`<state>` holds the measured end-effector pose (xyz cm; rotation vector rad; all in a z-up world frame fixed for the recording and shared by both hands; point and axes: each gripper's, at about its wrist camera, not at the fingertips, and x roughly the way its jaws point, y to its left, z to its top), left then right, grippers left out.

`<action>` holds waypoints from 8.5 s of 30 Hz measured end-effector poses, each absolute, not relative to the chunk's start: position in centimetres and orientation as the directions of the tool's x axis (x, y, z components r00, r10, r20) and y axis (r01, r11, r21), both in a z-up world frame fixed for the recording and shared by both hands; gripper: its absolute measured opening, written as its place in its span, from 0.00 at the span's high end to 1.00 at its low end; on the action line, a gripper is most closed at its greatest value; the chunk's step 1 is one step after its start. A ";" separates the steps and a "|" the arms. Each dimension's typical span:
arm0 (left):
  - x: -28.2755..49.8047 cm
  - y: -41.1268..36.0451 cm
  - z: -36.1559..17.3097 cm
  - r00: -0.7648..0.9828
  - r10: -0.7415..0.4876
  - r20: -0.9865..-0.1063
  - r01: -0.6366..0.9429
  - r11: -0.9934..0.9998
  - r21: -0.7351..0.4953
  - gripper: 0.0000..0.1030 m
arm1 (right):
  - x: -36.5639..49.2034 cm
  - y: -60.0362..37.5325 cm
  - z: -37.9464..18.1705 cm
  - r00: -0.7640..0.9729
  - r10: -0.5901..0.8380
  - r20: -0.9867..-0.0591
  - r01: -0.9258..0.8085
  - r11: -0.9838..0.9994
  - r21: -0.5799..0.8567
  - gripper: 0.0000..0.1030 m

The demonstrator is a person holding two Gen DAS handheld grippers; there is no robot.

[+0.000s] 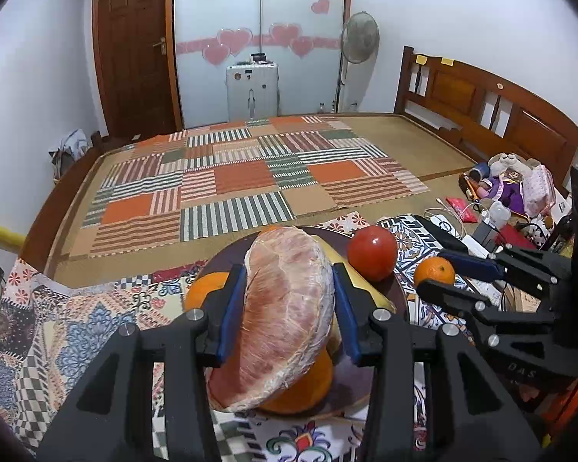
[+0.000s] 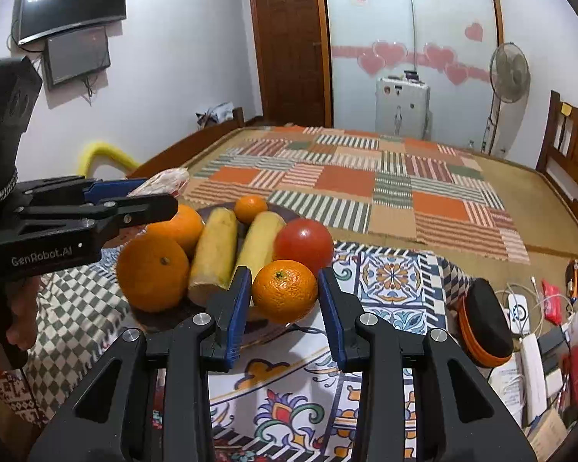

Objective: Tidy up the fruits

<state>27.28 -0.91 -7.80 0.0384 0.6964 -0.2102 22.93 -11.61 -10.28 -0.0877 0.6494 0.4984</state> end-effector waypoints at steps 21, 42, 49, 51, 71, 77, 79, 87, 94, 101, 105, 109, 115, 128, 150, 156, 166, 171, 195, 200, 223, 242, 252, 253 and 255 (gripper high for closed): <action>30.3 -3.1 -9.6 0.719 -0.158 -0.677 0.218 0.976 0.004 0.57 | 23.6 -10.6 -11.4 0.660 0.407 -0.631 -0.469 0.880 0.077 0.68; 28.0 -2.9 -8.3 0.752 -0.162 -0.638 0.216 0.976 0.007 0.58 | 23.1 -11.0 -10.5 0.683 0.414 -0.601 -0.460 0.884 0.087 0.52; 23.7 -1.2 -5.3 0.803 -0.143 -0.579 0.189 0.982 0.019 0.57 | 20.3 -11.4 -7.6 0.720 0.426 -0.548 -0.461 0.884 0.082 0.52; 22.5 -0.9 -4.5 0.815 -0.140 -0.563 0.180 0.984 0.016 0.57 | 19.2 -11.5 -6.6 0.732 0.429 -0.529 -0.463 0.883 0.076 0.52; 11.0 1.5 -4.0 0.825 -0.114 -0.553 0.116 0.993 -0.032 0.35 | 11.7 -12.0 -4.8 0.752 0.438 -0.493 -0.470 0.880 0.066 0.51; 10.6 0.3 -7.0 0.765 -0.151 -0.626 0.145 0.988 -0.062 0.35 | 10.7 -12.0 -7.0 0.728 0.425 -0.538 -0.475 0.878 0.051 0.51; 10.8 -0.3 -8.5 0.732 -0.179 -0.657 0.161 0.983 -0.088 0.35 | 10.7 -12.0 -7.8 0.714 0.426 -0.556 -0.477 0.877 0.058 0.51; 12.1 -2.0 -12.5 0.668 -0.193 -0.719 0.178 0.979 -0.097 0.36 | 10.9 -12.1 -10.0 0.681 0.425 -0.597 -0.474 0.877 0.084 0.51; 13.1 -2.5 -14.2 0.639 -0.208 -0.741 0.205 0.974 -0.096 0.53 | 11.8 -11.7 -11.4 0.649 0.435 -0.624 -0.480 0.871 0.107 0.51; 13.8 -2.5 -15.3 0.615 -0.244 -0.750 0.226 0.966 -0.129 0.71 | 12.4 -10.8 -12.3 0.628 0.446 -0.638 -0.495 0.861 0.115 0.51; 13.8 -2.3 -15.3 0.622 -0.253 -0.741 0.227 0.964 -0.138 0.75 | 12.9 -10.2 -12.8 0.613 0.451 -0.648 -0.504 0.856 0.119 0.51; 13.6 -1.9 -15.1 0.636 -0.243 -0.732 0.219 0.967 -0.131 0.76 | 13.6 -9.3 -13.3 0.597 0.450 -0.664 -0.512 0.851 0.116 0.51; 12.8 0.0 -14.1 0.678 -0.210 -0.704 0.185 0.976 -0.113 0.76 | 15.0 -7.8 -14.3 0.570 0.434 -0.698 -0.510 0.853 0.114 0.57; 12.7 2.3 -13.9 0.709 -0.178 -0.682 0.151 0.983 -0.100 0.76 | 15.6 -6.4 -14.5 0.579 0.407 -0.706 -0.502 0.861 0.084 0.79; 14.6 0.2 -10.5 0.755 -0.203 -0.623 0.178 0.979 -0.103 0.76 | 15.2 -8.2 -10.9 0.654 0.429 -0.623 -0.505 0.861 0.064 0.80; 15.9 -1.1 -9.9 0.762 -0.215 -0.611 0.197 0.975 -0.098 0.76 | 16.6 -8.8 -10.0 0.672 0.431 -0.602 -0.498 0.865 0.063 0.80; 18.6 -2.3 -10.6 0.752 -0.215 -0.623 0.205 0.975 -0.089 0.76 | 18.6 -9.0 -9.9 0.675 0.451 -0.583 -0.511 0.857 0.071 0.80; 19.8 -3.0 -11.4 0.740 -0.214 -0.638 0.213 0.974 -0.079 0.76 | 19.3 -8.5 -10.2 0.668 0.453 -0.591 -0.525 0.849 0.056 0.80; 20.5 -3.2 -12.0 0.746 -0.237 -0.623 0.233 0.968 -0.089 0.76 | 20.3 -7.9 -10.3 0.661 0.445 -0.604 -0.534 0.845 0.039 0.75; 20.3 -2.9 -12.0 0.751 -0.232 -0.618 0.231 0.969 -0.084 0.76 | 20.1 -8.6 -9.6 0.683 0.441 -0.582 -0.513 0.857 0.047 0.75; 21.9 -5.7 -11.7 0.772 -0.168 -0.613 0.212 0.977 -0.001 0.59 | 18.2 -14.3 -7.6 0.740 0.456 -0.494 -0.477 0.874 0.092 0.62; 8.6 -0.5 0.6 0.942 -0.106 -0.317 0.089 0.994 -0.068 0.59 | 8.7 -12.6 0.1 0.820 0.487 -0.300 -0.495 0.867 0.056 0.62; -1.2 -0.6 5.7 0.986 -0.051 -0.157 0.048 0.999 -0.023 0.45 | 0.8 -12.6 3.9 0.862 0.486 -0.146 -0.486 0.873 0.041 0.49; -1.6 -0.6 5.9 0.987 -0.051 -0.151 0.048 0.999 -0.022 0.44 | 0.1 -12.7 4.1 0.862 0.488 -0.137 -0.486 0.873 0.047 0.46; -2.7 -0.6 6.3 0.989 -0.051 -0.140 0.048 0.999 -0.026 0.40 | -0.2 -12.7 4.4 0.865 0.485 -0.128 -0.482 0.875 0.051 0.44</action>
